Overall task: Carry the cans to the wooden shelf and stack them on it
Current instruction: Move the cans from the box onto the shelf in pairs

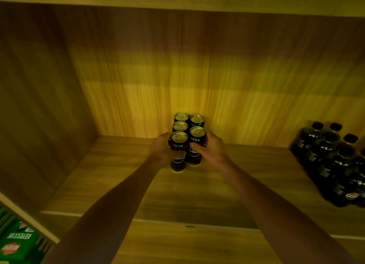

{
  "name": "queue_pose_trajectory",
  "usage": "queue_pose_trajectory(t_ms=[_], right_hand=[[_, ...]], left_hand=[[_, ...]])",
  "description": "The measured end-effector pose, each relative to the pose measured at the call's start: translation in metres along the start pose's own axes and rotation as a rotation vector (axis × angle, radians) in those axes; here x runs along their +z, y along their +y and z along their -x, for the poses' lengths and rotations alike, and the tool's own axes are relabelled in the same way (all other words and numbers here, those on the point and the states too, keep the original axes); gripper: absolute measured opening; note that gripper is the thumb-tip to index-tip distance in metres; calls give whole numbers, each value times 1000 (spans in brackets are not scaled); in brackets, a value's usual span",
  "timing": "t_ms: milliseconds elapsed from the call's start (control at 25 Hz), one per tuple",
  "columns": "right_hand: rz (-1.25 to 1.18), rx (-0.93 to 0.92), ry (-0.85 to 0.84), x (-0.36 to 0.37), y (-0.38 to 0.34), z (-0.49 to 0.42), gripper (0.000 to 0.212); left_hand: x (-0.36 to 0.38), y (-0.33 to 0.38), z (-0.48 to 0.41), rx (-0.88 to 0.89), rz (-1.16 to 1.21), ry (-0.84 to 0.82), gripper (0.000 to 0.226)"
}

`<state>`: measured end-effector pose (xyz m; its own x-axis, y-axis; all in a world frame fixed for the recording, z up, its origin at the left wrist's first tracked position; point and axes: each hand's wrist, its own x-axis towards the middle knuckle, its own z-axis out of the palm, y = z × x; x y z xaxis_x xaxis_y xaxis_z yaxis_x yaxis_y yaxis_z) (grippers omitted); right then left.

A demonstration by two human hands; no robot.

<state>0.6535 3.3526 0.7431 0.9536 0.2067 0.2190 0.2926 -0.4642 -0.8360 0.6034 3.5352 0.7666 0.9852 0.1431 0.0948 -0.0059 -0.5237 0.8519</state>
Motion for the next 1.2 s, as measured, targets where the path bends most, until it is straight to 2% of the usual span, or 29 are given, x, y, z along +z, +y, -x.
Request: queue_pose_trajectory(t_ms=[760,1040,1120,1200], right_hand=[[152,50,30,5,1,-19,57],[213,31,-48,-9,-11,-10,59],[308,-9,-67,-18,-17,-2,64],[427,-40,-102,-28,-23,9,67]], left_hand=[[2,-4,-2,-6,-113,32,51],[-1,-1,1,-54,-128,14,59],[-5,2,7,-66,-218,-2,69],[-13,4,18,20,-421,-17,70]])
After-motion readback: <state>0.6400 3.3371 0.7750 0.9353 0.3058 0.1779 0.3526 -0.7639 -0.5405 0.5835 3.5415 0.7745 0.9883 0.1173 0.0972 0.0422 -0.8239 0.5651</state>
